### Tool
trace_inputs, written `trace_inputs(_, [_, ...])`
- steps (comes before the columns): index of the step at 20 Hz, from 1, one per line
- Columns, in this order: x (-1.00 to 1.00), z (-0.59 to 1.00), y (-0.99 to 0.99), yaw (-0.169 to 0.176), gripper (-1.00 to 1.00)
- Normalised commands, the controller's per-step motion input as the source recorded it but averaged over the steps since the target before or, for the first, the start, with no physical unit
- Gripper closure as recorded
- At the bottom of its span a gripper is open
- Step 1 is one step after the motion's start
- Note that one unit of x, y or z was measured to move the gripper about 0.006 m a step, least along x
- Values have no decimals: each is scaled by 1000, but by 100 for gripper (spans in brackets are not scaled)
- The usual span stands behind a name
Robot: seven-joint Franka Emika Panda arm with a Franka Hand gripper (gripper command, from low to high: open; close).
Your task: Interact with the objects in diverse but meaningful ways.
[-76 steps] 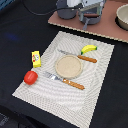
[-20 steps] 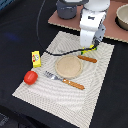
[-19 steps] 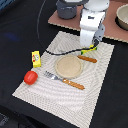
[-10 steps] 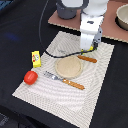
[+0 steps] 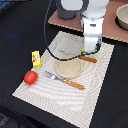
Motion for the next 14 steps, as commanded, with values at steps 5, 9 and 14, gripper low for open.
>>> trace_inputs(5, [196,-25,0,36,-100])
trace_inputs(9, [209,-9,0,29,100])
trace_inputs(14, [221,-23,6,25,100])
